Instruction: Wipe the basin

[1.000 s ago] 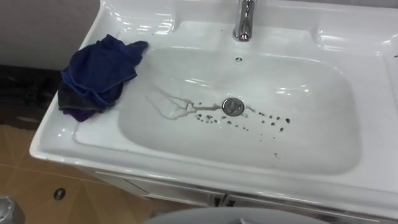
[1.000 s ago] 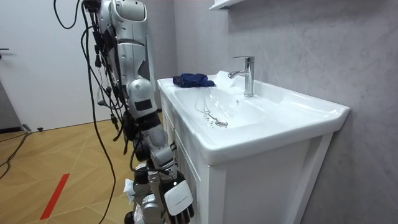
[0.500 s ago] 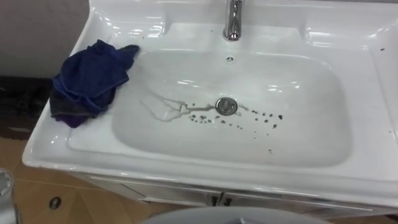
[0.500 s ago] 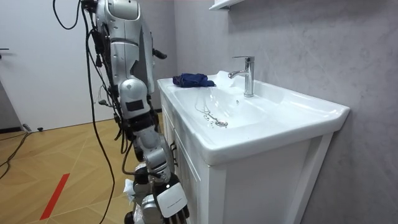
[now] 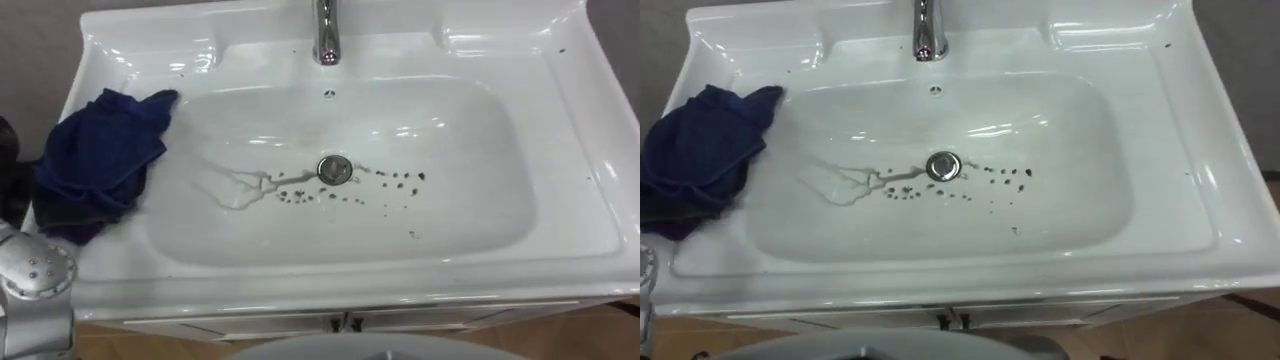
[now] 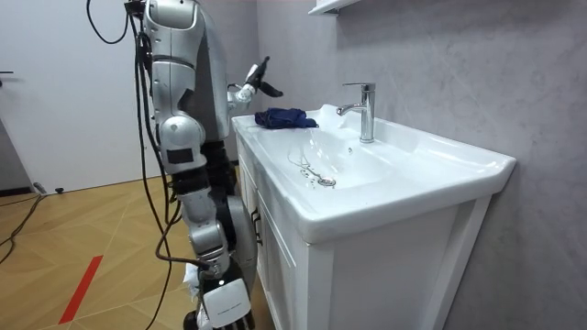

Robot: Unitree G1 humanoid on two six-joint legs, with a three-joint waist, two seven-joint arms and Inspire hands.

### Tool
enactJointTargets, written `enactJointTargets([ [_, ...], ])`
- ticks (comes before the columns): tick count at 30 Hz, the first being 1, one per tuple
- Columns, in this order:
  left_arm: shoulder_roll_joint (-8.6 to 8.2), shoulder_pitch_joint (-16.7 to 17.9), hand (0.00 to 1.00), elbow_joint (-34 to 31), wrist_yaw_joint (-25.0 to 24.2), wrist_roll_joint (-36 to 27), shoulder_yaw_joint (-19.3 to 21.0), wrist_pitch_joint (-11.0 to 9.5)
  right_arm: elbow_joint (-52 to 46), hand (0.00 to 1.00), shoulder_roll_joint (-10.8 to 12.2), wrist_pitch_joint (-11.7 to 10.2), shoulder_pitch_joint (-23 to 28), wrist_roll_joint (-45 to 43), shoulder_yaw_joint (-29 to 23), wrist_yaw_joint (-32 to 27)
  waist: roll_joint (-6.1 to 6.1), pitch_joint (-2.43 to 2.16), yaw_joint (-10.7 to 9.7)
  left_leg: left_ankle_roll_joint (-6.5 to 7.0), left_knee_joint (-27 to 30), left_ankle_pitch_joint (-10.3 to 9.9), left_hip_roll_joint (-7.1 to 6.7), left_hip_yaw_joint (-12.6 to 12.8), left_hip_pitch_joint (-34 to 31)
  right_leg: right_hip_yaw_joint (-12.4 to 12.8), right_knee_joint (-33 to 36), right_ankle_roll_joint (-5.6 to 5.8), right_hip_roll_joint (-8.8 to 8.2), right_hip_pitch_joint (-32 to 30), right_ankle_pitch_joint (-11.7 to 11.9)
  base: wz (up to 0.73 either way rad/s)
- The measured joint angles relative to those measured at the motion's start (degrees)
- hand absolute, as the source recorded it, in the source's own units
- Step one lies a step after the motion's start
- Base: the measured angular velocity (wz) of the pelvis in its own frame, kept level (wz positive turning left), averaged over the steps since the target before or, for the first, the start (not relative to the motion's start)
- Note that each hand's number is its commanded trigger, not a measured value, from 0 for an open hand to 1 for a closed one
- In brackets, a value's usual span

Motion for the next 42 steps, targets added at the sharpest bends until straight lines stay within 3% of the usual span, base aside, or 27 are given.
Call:
enactJointTargets([
  [8, -1.15, -1.0, 0.00, 0.1, -5.1, 4.4, -6.7, 0.0, 1.5, 0.00, 0.6, 1.8, -0.1, 0.4, 2.2, 1.6, -0.97, -0.04, -1.3, 0.00, -0.7, 0.0, 0.39, 0.4, 1.3, 1.1, 0.0, -0.05, 0.31, 0.5, 0.0, -0.07],
  [15, -1.32, -1.2, 0.00, 0.2, -7.6, 4.4, -8.5, 0.2, 2.0, 0.00, 1.0, 2.6, -1.8, 0.4, 2.2, 1.7, -1.19, 0.09, -2.0, 0.00, -1.2, 0.0, 0.63, 1.5, 1.8, 2.1, -0.1, -0.05, 0.52, 0.3, 0.3, -0.07],
  [22, -1.35, -1.1, 0.00, 0.3, -8.9, 4.7, -11.6, 2.5, 2.8, 0.00, 1.3, 3.9, -3.4, 0.0, 2.2, 1.9, -1.47, 0.22, -3.5, 0.00, -1.3, 0.0, 0.73, 1.7, 1.9, 2.3, -0.1, -0.14, 0.76, 0.4, 0.3, 0.00],
  [30, -1.37, -1.1, 0.00, 5.3, -8.9, 7.9, -11.7, 3.2, 2.8, 0.00, 1.3, 4.3, -2.9, 0.0, 2.2, 2.2, -1.83, 0.30, -3.5, -0.05, -1.3, 0.0, 0.81, 2.6, 1.9, 2.4, -0.1, -0.40, 1.15, 0.2, 0.5, -0.02],
  [36, -1.38, -1.1, 0.00, 8.4, -8.7, 8.0, -11.7, 3.5, 1.4, 0.00, 1.3, 4.3, -2.7, -0.3, 2.2, 2.2, -1.66, 0.08, -3.1, -0.06, -1.3, 0.0, 0.77, 3.3, 1.9, 3.2, 0.0, -0.46, 1.13, -0.1, 0.6, -0.06],
  [42, -2.30, -1.1, 0.00, 11.2, -8.4, 10.8, -11.7, 3.8, 1.2, 0.00, 1.3, 4.4, -2.7, -0.2, 2.2, 2.1, -1.79, -0.56, -3.1, -0.06, -1.3, 0.0, 0.83, 3.3, 2.2, 3.1, 0.0, -0.47, 1.15, 0.2, 0.6, 0.00],
])
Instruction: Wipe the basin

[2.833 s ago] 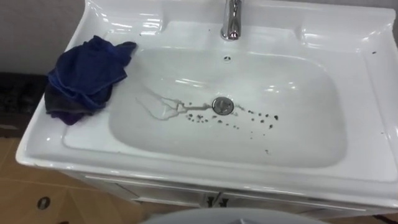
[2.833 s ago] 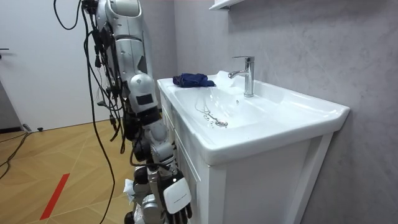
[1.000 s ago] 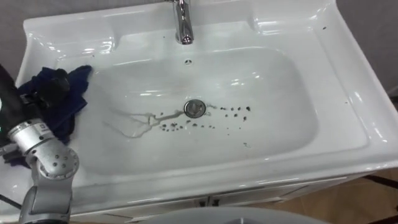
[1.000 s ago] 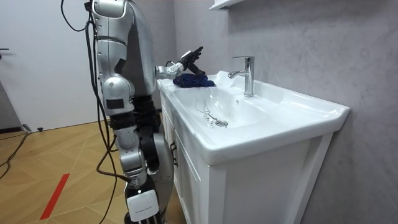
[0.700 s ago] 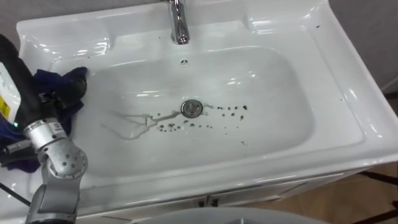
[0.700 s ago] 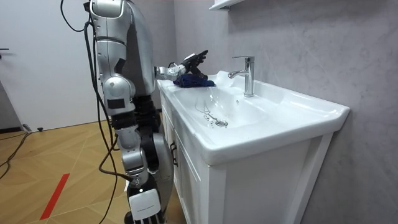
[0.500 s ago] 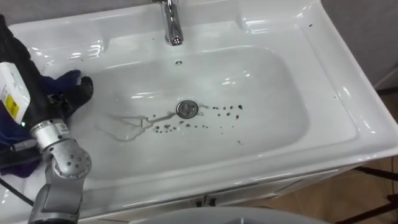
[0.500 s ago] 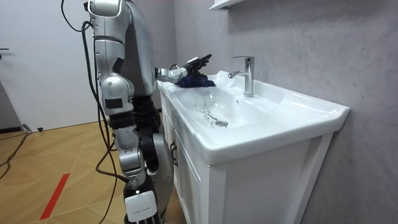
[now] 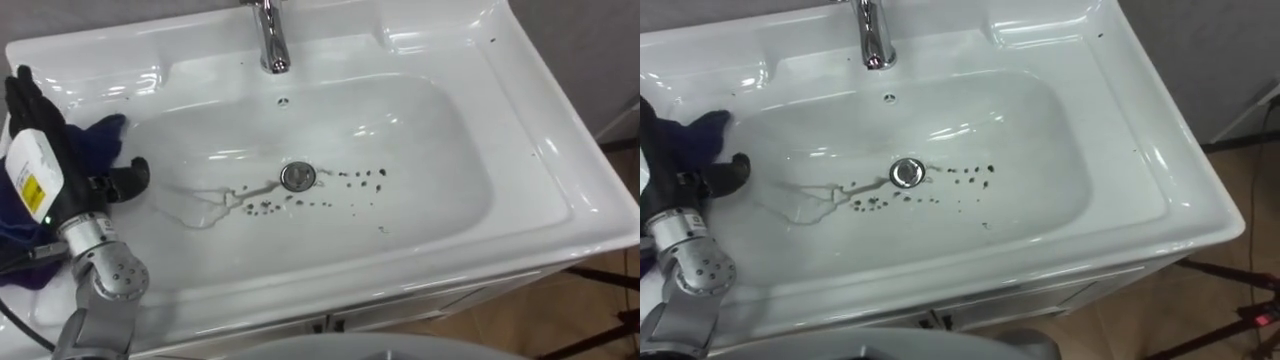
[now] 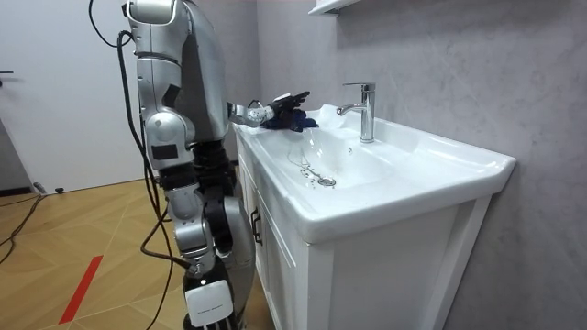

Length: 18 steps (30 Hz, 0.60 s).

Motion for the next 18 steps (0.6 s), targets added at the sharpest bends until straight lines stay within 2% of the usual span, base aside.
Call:
enactJointTargets([
  [5, -0.19, -0.4, 0.00, 2.8, 0.0, 3.7, 0.1, 1.1, -0.1, 0.00, 0.1, 1.7, 0.0, 0.0, 0.0, 0.0, -0.07, -0.12, 0.1, 0.00, 0.0, 0.0, -0.01, 0.1, 0.0, -0.1, 0.0, -0.12, 0.05, 0.0, 0.1, 0.00],
  [10, -0.21, -0.7, 0.00, 3.7, 0.0, 3.7, 0.1, 1.2, -0.6, 0.00, 0.1, 2.5, 0.4, 0.2, 0.0, -0.5, 0.13, -0.20, 0.2, 0.00, 0.0, 0.0, -0.02, 0.1, 0.1, 0.1, 0.1, -0.13, 0.13, -0.1, 0.2, -0.02],
  [18, -0.26, -0.7, 0.00, 5.3, 1.3, 3.8, 0.1, 3.5, -2.0, 0.00, 0.1, 4.8, 1.3, 0.7, 0.0, -1.2, 0.73, -0.23, 1.2, 0.00, 0.0, 0.0, 0.14, 1.5, 1.0, 1.6, 0.2, -0.27, 0.55, 0.0, 0.4, -0.12],
])
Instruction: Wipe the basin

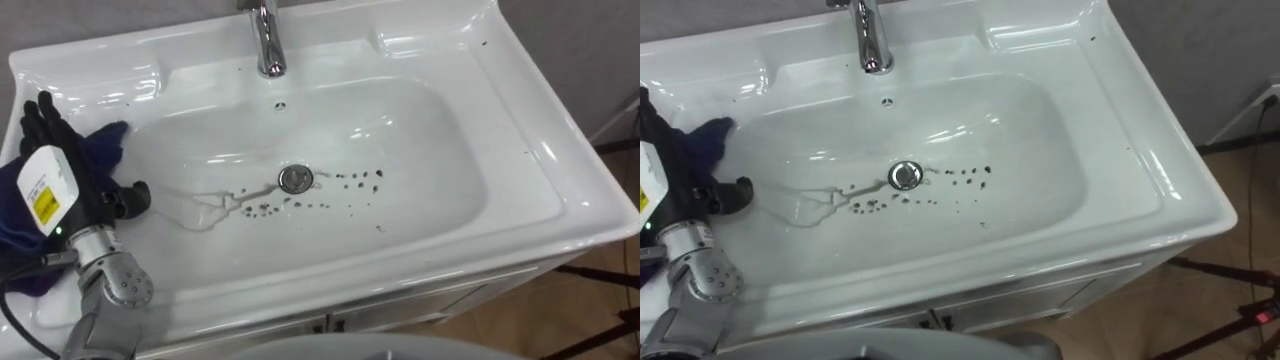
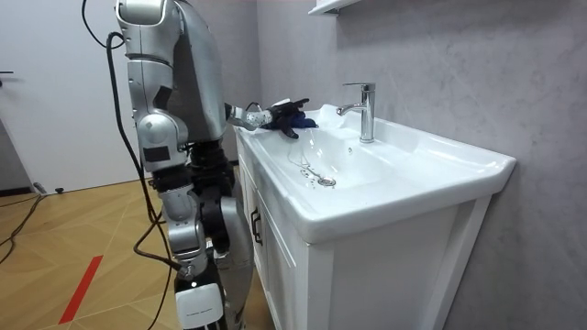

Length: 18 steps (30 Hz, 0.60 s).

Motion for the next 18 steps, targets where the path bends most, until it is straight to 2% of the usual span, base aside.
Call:
enactJointTargets([
  [6, -0.48, 0.0, 0.00, 1.0, 1.2, 1.3, 0.0, 1.6, -0.1, 0.00, 0.0, 0.8, 0.3, -0.3, 0.0, -0.6, 0.19, 0.10, 0.7, 0.00, 0.0, 0.0, 0.18, 0.0, 0.0, 0.6, 0.0, -0.15, 0.36, -0.2, 0.1, -0.04],
  [11, -0.88, 0.4, 0.00, 0.9, 1.1, 2.3, 0.0, 3.2, -0.5, 0.00, 0.0, 2.0, 0.2, -0.3, 0.0, -0.6, 0.41, -0.07, 0.7, -0.01, 0.0, 0.0, 0.25, 0.0, 0.0, 0.6, 0.0, -0.17, 0.41, -0.2, 0.1, 0.00],
  [18, -1.01, 0.4, 0.00, 0.9, 1.6, 2.2, 0.0, 3.7, -0.8, 0.00, 0.0, 2.5, 0.0, -0.6, 0.0, -0.5, 0.21, -0.46, 0.7, -0.01, 0.0, 0.0, 0.23, 0.0, 0.0, 0.6, 0.1, -0.18, 0.39, -0.3, 0.1, 0.00],
])
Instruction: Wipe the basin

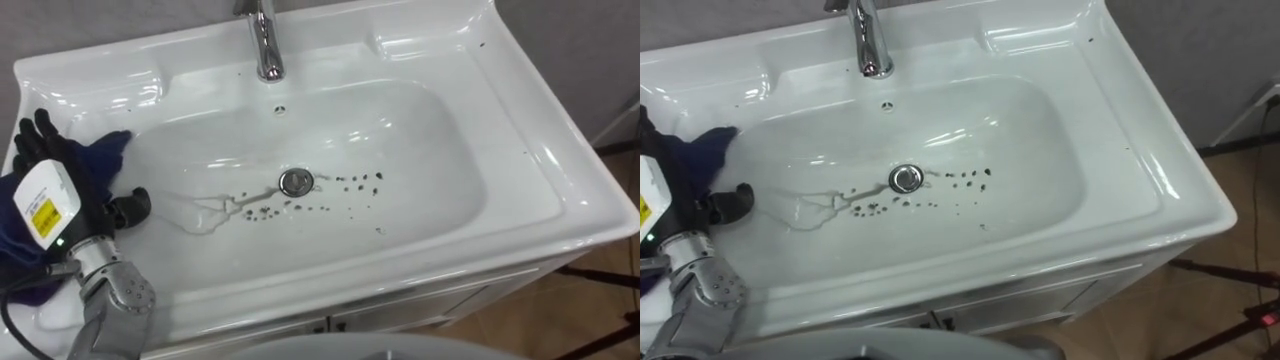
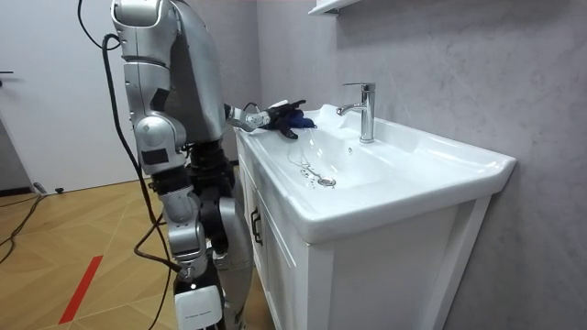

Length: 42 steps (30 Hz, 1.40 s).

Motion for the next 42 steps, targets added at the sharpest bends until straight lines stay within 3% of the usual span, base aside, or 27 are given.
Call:
enactJointTargets([
  [9, -0.15, -0.2, 0.00, 0.8, 1.7, -0.1, 0.0, 0.1, -1.6, 0.00, 0.0, 1.3, -0.2, 0.1, 0.0, -0.1, -0.03, 0.00, 0.0, 0.00, 0.0, 0.0, 0.01, 0.0, -0.4, 0.0, 0.1, -0.09, 0.01, -0.5, 0.1, 0.00],
  [21, -0.21, -4.5, 0.00, 8.7, 1.6, 0.1, 0.4, -0.1, -1.9, 0.00, 0.0, 1.4, -0.4, 0.0, -0.1, -0.5, 0.28, 0.00, 0.9, -0.59, -0.5, 0.3, 0.17, 0.2, 0.0, 0.2, 0.7, -0.60, 0.20, -0.9, -0.1, -0.01],
  [28, 0.03, -4.3, 0.00, 9.5, 1.6, 0.0, 0.7, -0.1, -1.8, 0.00, -0.3, 2.5, -0.5, 0.0, -0.1, -0.4, 0.62, -0.38, 1.0, -1.09, -1.1, 0.6, 0.51, 0.2, 0.0, 0.6, 0.8, -0.96, 0.71, -1.4, -0.1, -0.03],
  [29, 0.03, -4.1, 0.71, 9.5, 1.6, 0.0, 0.7, -0.1, -1.8, 0.00, -0.3, 2.5, -0.5, 0.0, -0.1, -0.4, 0.62, -0.51, 1.1, -1.20, -1.1, 0.7, 0.57, 0.2, 0.0, 0.8, 0.8, -1.05, 0.84, -1.4, 0.0, -0.03],
  [31, 0.02, -3.8, 1.00, 9.5, 1.6, 0.0, 1.1, -0.1, -1.8, 0.00, -0.3, 2.5, -0.6, 0.0, -0.1, -0.5, 0.59, -0.70, 1.1, -1.35, -1.1, 0.8, 0.69, 0.2, 0.0, 0.8, 0.8, -1.22, 0.96, -1.2, 0.1, 0.00],
  [42, 0.25, -4.7, 1.00, 13.5, -0.6, 1.4, 1.1, -0.1, -4.1, 0.00, -0.8, 2.5, -1.3, -0.2, -0.8, -0.4, 0.98, -0.60, 1.1, -2.29, -1.1, 1.6, 0.88, 0.3, 1.1, 0.4, -0.2, -1.97, 0.89, 0.3, -0.1, 0.00],
])
